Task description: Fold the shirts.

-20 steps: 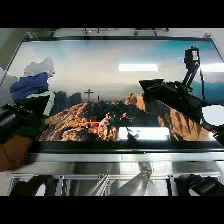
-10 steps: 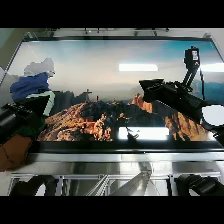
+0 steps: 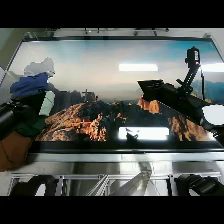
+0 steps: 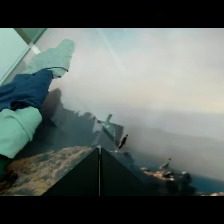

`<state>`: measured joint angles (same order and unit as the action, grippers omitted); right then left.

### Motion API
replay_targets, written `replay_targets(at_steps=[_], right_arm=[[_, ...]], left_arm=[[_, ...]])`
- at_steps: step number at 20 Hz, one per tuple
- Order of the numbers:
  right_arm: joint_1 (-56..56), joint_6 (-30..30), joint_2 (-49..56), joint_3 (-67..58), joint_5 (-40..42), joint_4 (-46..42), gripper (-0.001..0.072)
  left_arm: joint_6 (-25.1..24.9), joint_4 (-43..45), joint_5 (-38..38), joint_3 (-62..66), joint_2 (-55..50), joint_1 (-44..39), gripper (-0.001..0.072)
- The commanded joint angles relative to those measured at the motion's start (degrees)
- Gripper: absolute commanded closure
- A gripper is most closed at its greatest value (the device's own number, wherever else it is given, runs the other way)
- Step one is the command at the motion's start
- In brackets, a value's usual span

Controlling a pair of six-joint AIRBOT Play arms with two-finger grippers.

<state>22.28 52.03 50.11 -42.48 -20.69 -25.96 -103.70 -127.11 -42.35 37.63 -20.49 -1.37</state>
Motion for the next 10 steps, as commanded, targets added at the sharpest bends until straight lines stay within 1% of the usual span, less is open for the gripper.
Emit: replay_targets(at_steps=[1, 3, 4, 5, 6, 7, 8, 9, 10], right_arm=[[0.0, 0.72, 0.04, 0.0, -0.7, 4.7, 0.0698], [-0.07, 0.72, 0.04, 0.0, 0.9, 4.81, 0.0698], [-0.13, 0.72, 0.11, -0.02, 2.23, 4.81, 0.0698], [-0.33, 0.72, 0.17, -0.04, 3.19, 4.81, 0.0697], [-0.87, 0.72, 0.33, -0.04, 3.1, 4.81, 0.0698], [-1.51, 0.72, 0.7, -0.04, 2.71, 4.81, 0.0698], [-2.21, 0.72, 1.18, -0.04, 2.32, 4.81, 0.0697], [-2.62, 0.72, 1.77, -0.04, 2.23, 4.79, 0.0698], [-2.99, 0.72, 2.4, -0.04, 2.21, 4.81, 0.0698]], left_arm=[[3.61, 0.13, -2.14, 0.76, -5.07, 6.45, 0.0706], [3.06, 0.17, -4.74, 4.33, -11.41, 12.37, 0.0705], [1.27, 0.11, -4.72, 7.54, -15.56, 15.41, 0.0705], [-1.75, 0.11, -4.7, 11.8, -20.46, 18.43, 0.0705], [-3.43, 0.11, -5.14, 16.5, -25.79, 21.09, 0.0703], [-4.79, 0.17, -6.27, 21.86, -32.15, 23.1, 0.0612], [-5.88, 0.17, -8.17, 27.91, -39.71, 24.87, 0.0262], [-5.92, 0.15, -10.4, 33.75, -47.15, 26.05, -0.0013], [-6.03, 0.17, -13.18, 40.33, -55.32, 26.8, -0.0008]])
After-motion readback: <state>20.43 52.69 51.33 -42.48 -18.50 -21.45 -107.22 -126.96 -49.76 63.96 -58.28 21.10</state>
